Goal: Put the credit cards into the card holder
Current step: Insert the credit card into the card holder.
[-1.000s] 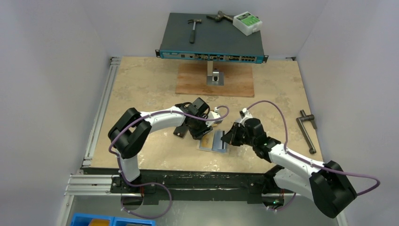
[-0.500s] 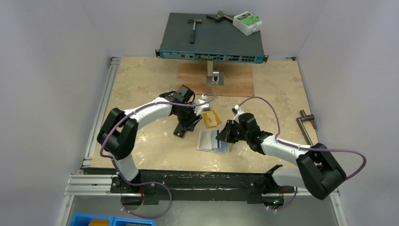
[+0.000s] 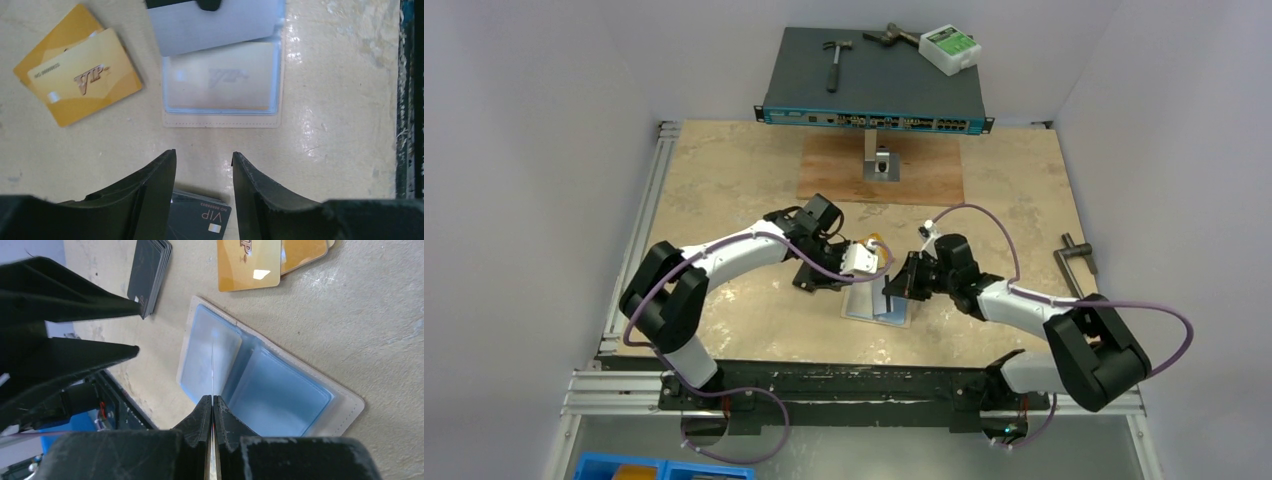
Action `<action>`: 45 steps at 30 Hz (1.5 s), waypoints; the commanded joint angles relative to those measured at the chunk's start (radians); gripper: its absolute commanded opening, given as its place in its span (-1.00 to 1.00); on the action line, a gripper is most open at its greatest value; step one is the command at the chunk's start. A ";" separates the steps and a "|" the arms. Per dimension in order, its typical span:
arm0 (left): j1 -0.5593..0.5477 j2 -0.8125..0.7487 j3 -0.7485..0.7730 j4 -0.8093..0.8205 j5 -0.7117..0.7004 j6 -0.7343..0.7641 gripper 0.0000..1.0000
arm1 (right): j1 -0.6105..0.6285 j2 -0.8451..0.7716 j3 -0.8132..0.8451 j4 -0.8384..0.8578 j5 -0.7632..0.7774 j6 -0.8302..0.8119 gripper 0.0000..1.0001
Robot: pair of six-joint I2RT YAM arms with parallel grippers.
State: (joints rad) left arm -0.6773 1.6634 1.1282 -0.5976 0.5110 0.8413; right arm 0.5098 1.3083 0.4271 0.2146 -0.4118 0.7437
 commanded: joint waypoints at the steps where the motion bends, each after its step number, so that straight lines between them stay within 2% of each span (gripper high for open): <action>1: -0.018 -0.014 -0.027 0.043 0.038 0.273 -0.10 | -0.044 0.021 -0.002 0.044 -0.135 0.011 -1.00; 8: -0.040 0.012 -0.046 0.044 0.001 0.473 -0.11 | -0.054 0.044 -0.008 -0.013 -0.155 0.012 -1.00; 14: -0.094 0.041 -0.094 0.085 -0.029 0.581 -0.13 | -0.061 0.054 -0.013 -0.053 -0.159 0.003 -1.00; 23: -0.128 0.070 -0.100 0.091 -0.051 0.640 -0.16 | -0.095 0.075 -0.032 -0.052 -0.198 -0.013 -1.00; 32: -0.152 0.091 -0.109 0.090 -0.077 0.667 -0.20 | -0.114 0.156 -0.032 0.028 -0.273 -0.012 -1.00; 45: -0.158 0.098 -0.125 0.107 -0.097 0.674 -0.27 | -0.118 0.206 -0.008 0.094 -0.273 0.005 -1.00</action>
State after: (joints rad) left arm -0.8204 1.7416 1.0290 -0.5198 0.3981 1.4773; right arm 0.3878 1.4792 0.4015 0.2588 -0.6853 0.7498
